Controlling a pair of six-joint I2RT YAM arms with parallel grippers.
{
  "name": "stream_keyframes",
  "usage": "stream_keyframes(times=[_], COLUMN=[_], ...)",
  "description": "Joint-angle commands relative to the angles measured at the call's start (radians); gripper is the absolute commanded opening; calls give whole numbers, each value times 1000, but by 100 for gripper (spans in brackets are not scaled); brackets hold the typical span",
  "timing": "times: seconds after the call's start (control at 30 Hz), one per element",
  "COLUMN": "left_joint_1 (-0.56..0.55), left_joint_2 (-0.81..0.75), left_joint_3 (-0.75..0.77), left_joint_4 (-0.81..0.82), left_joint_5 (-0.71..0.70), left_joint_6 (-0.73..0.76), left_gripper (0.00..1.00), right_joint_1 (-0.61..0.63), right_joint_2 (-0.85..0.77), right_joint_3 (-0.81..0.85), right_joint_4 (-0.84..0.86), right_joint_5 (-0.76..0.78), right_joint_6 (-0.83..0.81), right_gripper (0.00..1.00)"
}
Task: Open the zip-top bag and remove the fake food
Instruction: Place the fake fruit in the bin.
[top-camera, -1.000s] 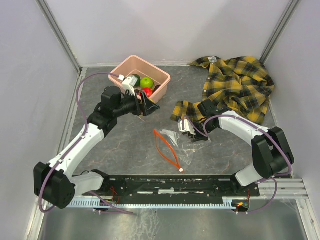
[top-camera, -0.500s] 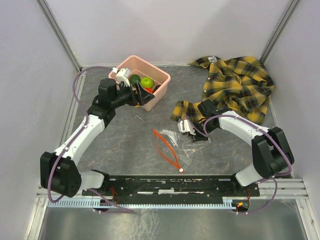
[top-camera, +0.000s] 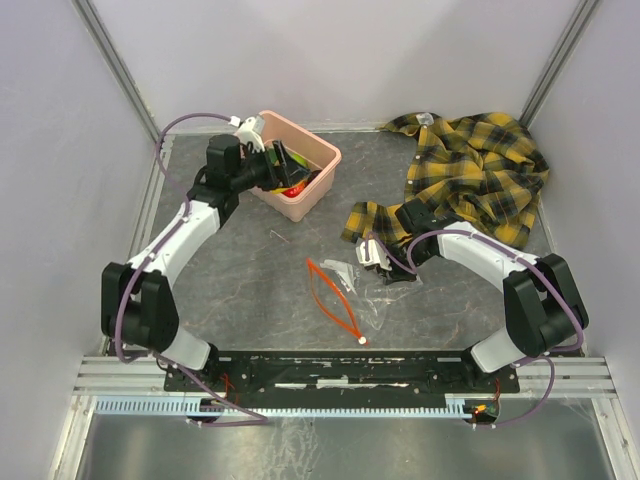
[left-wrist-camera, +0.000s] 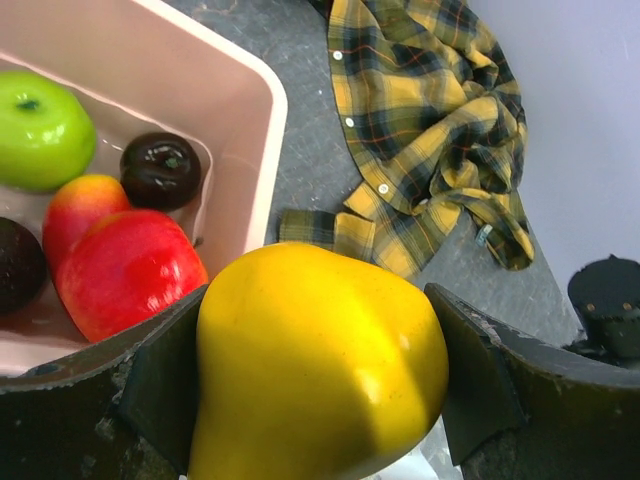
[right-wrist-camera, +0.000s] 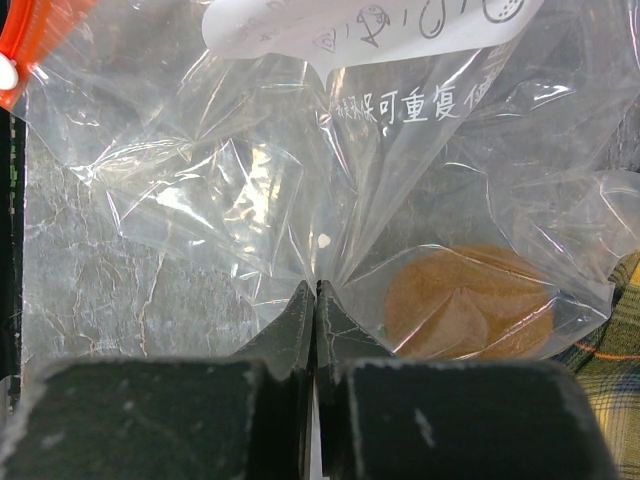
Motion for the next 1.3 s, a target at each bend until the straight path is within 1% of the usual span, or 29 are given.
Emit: stream_keyframes(times=[0.0, 0.27, 0.53, 0.63, 0.7, 0.73, 0.8, 0.83, 1.0, 1.1, 1.2, 1.27], left_joint_1=[9, 10, 14, 15, 15, 15, 15, 15, 16, 16, 19, 23], left_joint_2=[61, 175, 272, 307, 321, 325, 321, 316, 238, 209, 194, 169], left_joint_3=[103, 180, 265, 299, 315, 319, 319, 316, 291, 311, 334, 318], left_joint_4=[22, -37, -102, -121, -128, -126, -112, -95, 13, 27, 6, 8], left_joint_5=[-4, -29, -102, -123, -139, -150, -182, -203, -333, -387, -391, -379], left_joint_6=[28, 49, 95, 113, 144, 159, 184, 193, 224, 225, 217, 203], left_gripper=[38, 43, 47, 50, 57, 66, 94, 100, 99, 99, 99, 99], right_joint_1=[-3, -3, -3, -4, -3, -4, -3, -3, -4, -4, -4, -4], right_joint_2=[-17, -18, -15, -16, -16, -16, -15, -16, -13, -11, -10, -13], right_joint_3=[-2, -1, -1, 0, 0, 0, -1, 0, 0, 1, 2, 1], right_joint_4=[-5, -7, -8, -8, -9, -8, -8, -8, -10, -10, -10, -10], right_joint_5=[-21, -21, -23, -23, -23, -23, -23, -23, -23, -23, -23, -23], right_joint_6=[-13, -15, -17, -16, -16, -16, -17, -17, -16, -17, -15, -16], right_gripper=[4, 4, 4, 4, 4, 4, 4, 4, 4, 4, 4, 4])
